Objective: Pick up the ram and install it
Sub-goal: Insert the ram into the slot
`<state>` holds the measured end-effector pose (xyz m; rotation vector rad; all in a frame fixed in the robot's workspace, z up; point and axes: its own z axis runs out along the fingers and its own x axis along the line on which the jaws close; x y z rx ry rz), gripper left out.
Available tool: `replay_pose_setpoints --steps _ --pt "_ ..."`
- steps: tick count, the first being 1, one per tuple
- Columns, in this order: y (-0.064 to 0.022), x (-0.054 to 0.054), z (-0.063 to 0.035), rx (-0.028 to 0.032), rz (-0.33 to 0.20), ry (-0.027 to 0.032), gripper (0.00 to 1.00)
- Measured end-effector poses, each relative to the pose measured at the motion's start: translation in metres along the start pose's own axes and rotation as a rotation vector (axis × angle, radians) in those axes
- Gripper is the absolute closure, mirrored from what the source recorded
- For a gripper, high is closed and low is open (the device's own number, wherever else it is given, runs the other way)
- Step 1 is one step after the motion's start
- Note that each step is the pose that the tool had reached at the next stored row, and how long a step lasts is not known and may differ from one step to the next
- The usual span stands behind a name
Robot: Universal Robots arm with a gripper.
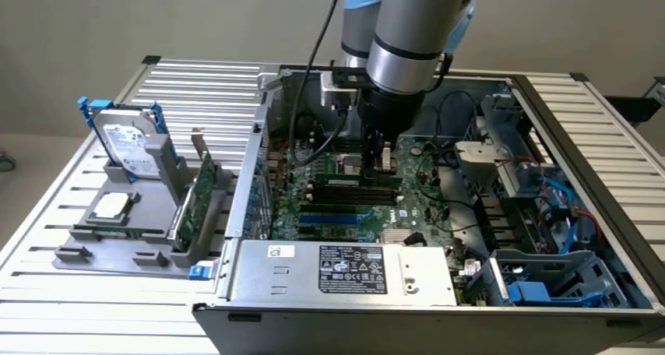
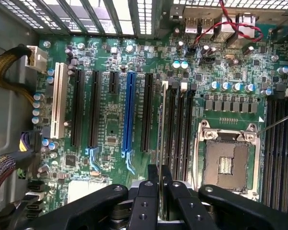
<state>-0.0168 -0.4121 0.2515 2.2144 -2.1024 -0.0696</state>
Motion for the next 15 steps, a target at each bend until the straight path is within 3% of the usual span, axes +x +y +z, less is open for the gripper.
replay_pose_setpoints --steps 5,12,15 --pt "0.0011 -0.002 0.0084 0.0034 0.003 -0.0001 0.86" --pt "0.0037 -0.004 0.0143 0.0322 0.006 0.0011 0.86" --pt "0.0051 -0.004 0.0158 0.0375 0.006 0.0014 0.86"
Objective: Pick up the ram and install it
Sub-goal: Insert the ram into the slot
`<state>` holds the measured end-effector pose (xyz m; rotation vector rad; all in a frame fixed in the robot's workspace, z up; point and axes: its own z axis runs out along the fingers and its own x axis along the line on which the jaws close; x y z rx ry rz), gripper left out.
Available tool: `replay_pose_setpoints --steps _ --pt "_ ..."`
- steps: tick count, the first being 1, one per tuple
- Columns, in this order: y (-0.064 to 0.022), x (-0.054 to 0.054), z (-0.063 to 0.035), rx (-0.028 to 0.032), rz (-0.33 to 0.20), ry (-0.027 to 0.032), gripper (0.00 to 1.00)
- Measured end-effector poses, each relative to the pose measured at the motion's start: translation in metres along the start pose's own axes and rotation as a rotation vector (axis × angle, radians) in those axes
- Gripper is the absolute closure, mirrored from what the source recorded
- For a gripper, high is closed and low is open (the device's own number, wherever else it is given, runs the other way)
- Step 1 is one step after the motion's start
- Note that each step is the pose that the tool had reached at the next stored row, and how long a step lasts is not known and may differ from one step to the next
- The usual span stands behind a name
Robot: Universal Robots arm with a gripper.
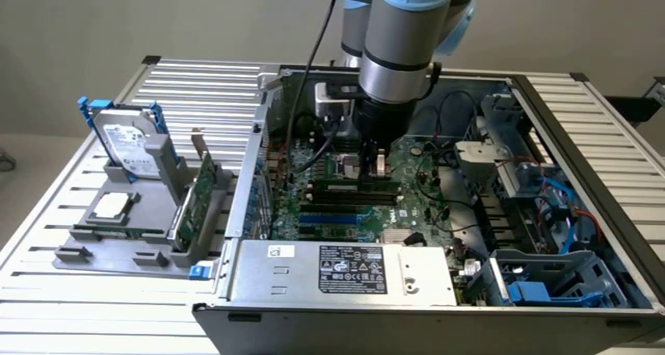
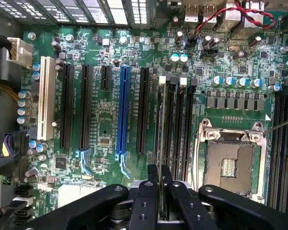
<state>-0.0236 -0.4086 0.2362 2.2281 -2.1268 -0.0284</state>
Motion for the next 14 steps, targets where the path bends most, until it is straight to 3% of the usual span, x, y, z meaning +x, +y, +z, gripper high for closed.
replay_pose_setpoints --steps 6,14 --pt "0.0021 -0.0003 0.0042 0.0135 0.0 0.0007 0.86" --pt "0.0032 -0.0005 0.0064 0.016 0.0 0.0007 0.86"
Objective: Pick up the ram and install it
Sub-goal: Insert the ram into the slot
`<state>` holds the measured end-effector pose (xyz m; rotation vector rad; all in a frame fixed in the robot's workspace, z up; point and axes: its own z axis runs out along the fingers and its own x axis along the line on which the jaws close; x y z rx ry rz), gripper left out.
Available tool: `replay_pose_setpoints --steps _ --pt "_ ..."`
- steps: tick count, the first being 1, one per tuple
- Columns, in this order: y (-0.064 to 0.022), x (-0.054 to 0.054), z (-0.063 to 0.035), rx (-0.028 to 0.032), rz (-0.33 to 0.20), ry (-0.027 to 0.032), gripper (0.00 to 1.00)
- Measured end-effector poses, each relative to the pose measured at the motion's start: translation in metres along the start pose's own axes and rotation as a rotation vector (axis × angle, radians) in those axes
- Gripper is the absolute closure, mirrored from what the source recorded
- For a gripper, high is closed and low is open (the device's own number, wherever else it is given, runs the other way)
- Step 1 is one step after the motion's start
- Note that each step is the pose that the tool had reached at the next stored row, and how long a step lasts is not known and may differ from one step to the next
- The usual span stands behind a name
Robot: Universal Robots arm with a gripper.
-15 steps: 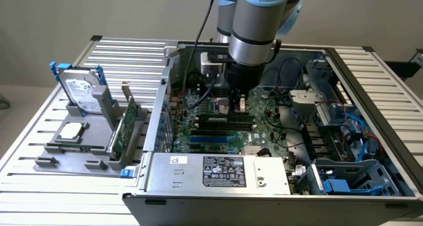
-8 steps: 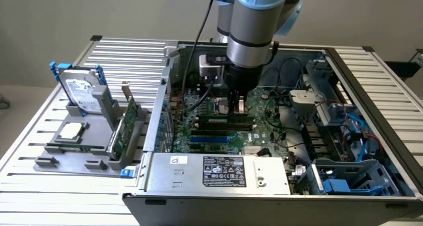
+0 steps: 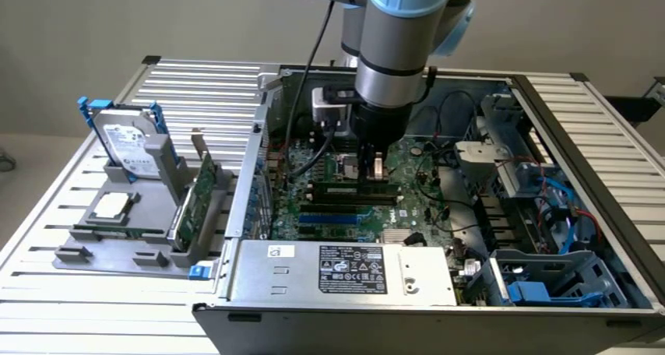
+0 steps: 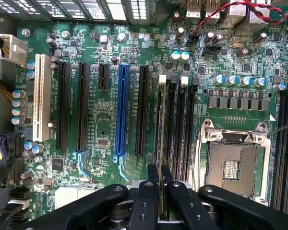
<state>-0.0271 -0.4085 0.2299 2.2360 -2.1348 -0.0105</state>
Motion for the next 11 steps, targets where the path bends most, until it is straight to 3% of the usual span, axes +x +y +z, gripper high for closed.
replay_pose_setpoints --steps 11 --pt "0.0005 -0.0002 0.0044 0.0006 0.0 0.0001 0.86"
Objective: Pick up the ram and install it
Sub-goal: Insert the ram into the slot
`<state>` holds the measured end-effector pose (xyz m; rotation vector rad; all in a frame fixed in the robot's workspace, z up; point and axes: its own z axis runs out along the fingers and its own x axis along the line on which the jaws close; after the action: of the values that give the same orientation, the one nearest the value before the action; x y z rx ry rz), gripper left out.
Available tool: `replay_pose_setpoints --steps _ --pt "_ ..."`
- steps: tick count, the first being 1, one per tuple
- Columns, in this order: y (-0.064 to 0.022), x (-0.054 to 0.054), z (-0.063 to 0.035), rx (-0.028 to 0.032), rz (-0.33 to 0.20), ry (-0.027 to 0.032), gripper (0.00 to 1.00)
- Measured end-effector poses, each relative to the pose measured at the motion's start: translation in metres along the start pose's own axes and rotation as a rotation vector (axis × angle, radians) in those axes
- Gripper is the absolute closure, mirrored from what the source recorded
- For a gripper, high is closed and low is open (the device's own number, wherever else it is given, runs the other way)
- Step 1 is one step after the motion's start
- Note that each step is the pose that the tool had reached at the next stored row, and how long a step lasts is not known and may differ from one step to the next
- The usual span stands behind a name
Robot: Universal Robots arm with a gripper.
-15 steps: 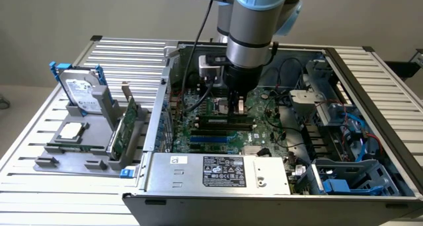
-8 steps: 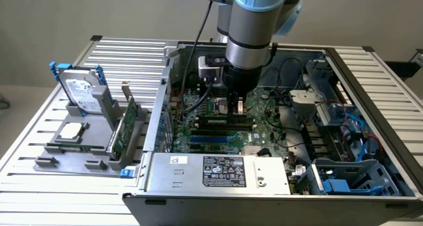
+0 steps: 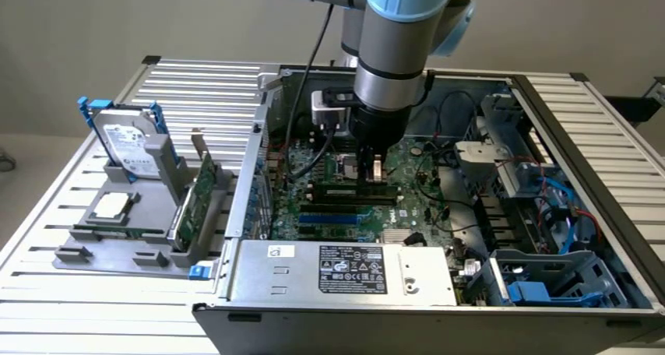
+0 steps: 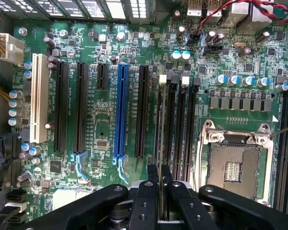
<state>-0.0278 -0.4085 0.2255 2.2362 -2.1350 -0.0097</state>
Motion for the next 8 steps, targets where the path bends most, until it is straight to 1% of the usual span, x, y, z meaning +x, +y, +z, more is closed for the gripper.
replay_pose_setpoints --steps 5,8 --pt "0.0 0.0 0.0012 0.0 0.001 0.0 0.86" --pt "-0.0001 -0.0001 0.0037 -0.0001 0.004 -0.0002 0.86"
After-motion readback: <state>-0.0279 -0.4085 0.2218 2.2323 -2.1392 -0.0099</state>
